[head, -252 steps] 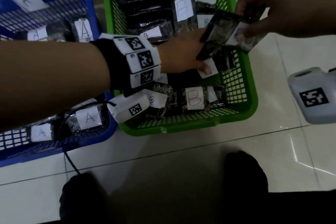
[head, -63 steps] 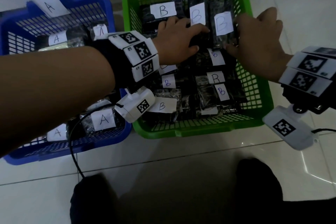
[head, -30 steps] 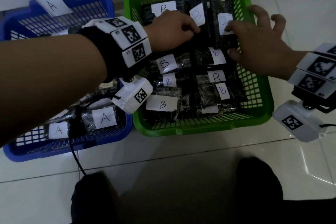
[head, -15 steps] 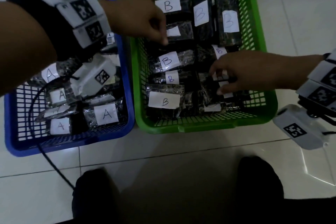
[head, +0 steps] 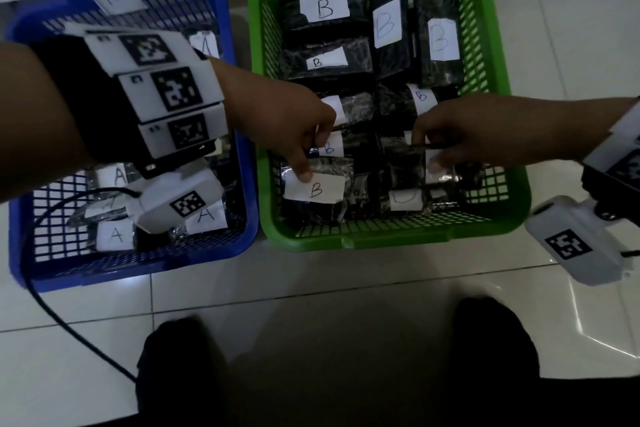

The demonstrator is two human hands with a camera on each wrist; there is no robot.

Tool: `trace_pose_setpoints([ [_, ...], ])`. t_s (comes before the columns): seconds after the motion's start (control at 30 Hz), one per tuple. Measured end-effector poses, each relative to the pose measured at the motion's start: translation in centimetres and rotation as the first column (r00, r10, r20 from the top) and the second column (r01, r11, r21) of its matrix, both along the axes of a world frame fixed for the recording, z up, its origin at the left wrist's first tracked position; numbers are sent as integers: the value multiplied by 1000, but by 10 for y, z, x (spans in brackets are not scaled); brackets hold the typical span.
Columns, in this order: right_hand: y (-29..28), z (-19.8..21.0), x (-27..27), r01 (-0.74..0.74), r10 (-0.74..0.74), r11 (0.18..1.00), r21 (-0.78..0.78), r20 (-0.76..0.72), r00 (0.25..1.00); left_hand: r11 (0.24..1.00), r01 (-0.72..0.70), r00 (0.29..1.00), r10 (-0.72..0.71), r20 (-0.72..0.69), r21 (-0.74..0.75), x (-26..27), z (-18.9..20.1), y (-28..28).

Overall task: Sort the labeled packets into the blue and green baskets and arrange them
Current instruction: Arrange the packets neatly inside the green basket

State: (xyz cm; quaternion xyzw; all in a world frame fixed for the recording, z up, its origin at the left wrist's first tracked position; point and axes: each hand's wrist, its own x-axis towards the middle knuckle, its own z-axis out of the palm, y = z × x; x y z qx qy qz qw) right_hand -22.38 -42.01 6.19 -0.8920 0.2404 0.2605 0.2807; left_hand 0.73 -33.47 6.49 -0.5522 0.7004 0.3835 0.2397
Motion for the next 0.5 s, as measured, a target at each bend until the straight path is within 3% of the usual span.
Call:
trace_pose_setpoints([
  [0.2, -20, 21, 1, 272, -273, 962, 32, 196, 942, 995, -51, 997, 56, -60, 86, 0, 4, -3],
  [0.33, -19, 24, 9, 434, -470, 883, 180, 317, 824, 989, -92, 992, 102, -77, 117, 3, 16, -6],
  [0.5, -17, 22, 44, 273, -244, 962, -25, 371, 896, 986, -112, 987, 125, -105, 120, 5, 29, -2],
])
